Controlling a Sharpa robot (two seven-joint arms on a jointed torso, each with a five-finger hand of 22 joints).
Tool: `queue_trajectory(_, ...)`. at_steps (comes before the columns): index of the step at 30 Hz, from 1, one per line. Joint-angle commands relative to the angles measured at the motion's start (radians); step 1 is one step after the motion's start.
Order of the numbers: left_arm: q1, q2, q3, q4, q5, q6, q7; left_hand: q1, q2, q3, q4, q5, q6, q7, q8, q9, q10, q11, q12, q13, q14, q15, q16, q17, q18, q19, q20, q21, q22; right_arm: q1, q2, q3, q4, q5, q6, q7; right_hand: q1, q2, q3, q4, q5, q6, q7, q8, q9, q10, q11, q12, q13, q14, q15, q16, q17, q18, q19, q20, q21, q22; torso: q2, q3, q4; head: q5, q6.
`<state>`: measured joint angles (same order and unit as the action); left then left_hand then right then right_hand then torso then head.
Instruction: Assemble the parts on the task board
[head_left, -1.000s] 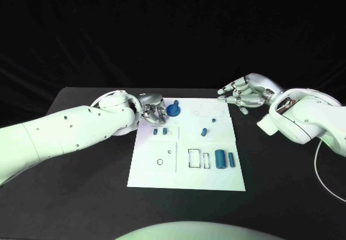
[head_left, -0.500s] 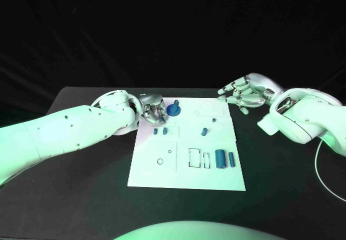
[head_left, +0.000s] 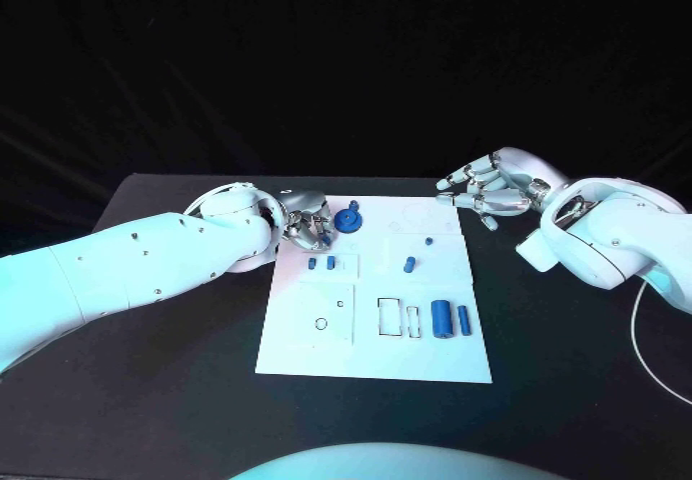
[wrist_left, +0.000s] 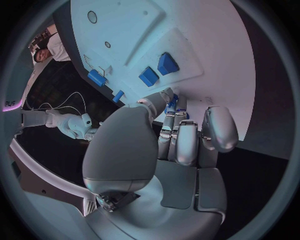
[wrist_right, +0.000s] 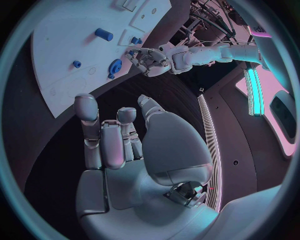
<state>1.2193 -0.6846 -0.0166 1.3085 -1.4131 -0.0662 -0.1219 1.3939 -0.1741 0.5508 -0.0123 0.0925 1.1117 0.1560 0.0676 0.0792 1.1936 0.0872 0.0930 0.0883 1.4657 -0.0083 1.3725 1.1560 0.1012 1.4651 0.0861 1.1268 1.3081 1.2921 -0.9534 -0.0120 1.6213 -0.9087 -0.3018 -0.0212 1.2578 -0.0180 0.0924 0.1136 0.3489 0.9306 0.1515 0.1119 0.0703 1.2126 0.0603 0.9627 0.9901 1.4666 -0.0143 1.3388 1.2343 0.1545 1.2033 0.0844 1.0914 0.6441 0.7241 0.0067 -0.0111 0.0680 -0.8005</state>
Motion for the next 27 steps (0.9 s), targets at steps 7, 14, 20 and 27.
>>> queue_trajectory(7,-0.002,0.000,0.000,-0.002,0.012,0.017,-0.014,-0.026,-0.012,0.004,0.010,0.005,-0.063,0.005,-0.008,-0.016,-0.050,0.010,-0.024,-0.010,0.021,0.016,-0.010,-0.016,-0.015,0.001,0.014,-0.023,0.053,-0.001,0.002,0.000,-0.002,-0.001,0.010,0.007,0.011,-0.002,-0.002,0.006,0.005,-0.003,-0.002,0.005,-0.001,-0.008,-0.001,0.002,-0.001,0.039,-0.006,-0.005,-0.001,0.006,-0.001,-0.002,-0.006,-0.001,0.000,0.0001,0.0001,0.001,0.000)
queue_trajectory(14,-0.002,-0.002,0.000,-0.006,0.015,0.016,-0.024,-0.028,-0.016,0.006,0.010,0.010,-0.101,0.001,-0.007,-0.016,-0.082,0.012,-0.024,-0.016,0.019,0.016,-0.012,-0.024,-0.011,-0.003,0.017,-0.042,0.045,-0.001,0.001,0.000,-0.004,0.000,0.013,0.004,0.012,-0.002,-0.002,0.007,0.006,-0.003,-0.002,0.005,-0.001,-0.009,-0.001,0.001,-0.001,0.038,-0.006,-0.006,-0.001,0.006,-0.001,-0.002,-0.007,-0.002,0.000,0.0003,-0.0001,0.000,0.002)
queue_trajectory(20,-0.001,-0.020,0.000,0.004,0.018,0.017,-0.021,-0.052,-0.034,-0.047,0.023,0.015,-0.145,-0.043,-0.005,-0.015,-0.143,0.017,-0.019,-0.019,0.017,0.020,-0.015,-0.036,-0.003,-0.012,0.022,-0.090,0.022,-0.001,-0.005,0.000,-0.011,-0.003,0.032,-0.003,0.030,-0.002,0.008,0.001,0.035,0.009,-0.004,0.013,0.001,-0.061,-0.003,-0.078,-0.074,0.023,-0.008,-0.052,-0.058,0.020,-0.035,-0.003,-0.057,-0.083,-0.001,-0.0003,0.0014,0.002,0.001)
queue_trajectory(27,0.008,-0.062,0.003,0.025,0.037,0.020,-0.016,-0.047,-0.029,-0.073,0.026,0.016,-0.151,-0.047,-0.002,-0.014,-0.154,0.017,-0.007,-0.016,0.017,0.021,-0.015,-0.039,-0.002,-0.011,0.022,-0.102,0.015,-0.001,-0.010,0.000,-0.026,-0.017,0.081,-0.002,0.055,-0.019,0.025,-0.010,0.047,0.015,-0.006,0.022,0.000,-0.125,-0.007,-0.223,-0.209,0.018,-0.011,-0.081,-0.082,0.026,-0.049,-0.006,-0.098,-0.135,-0.001,0.0002,-0.0003,0.001,0.003)
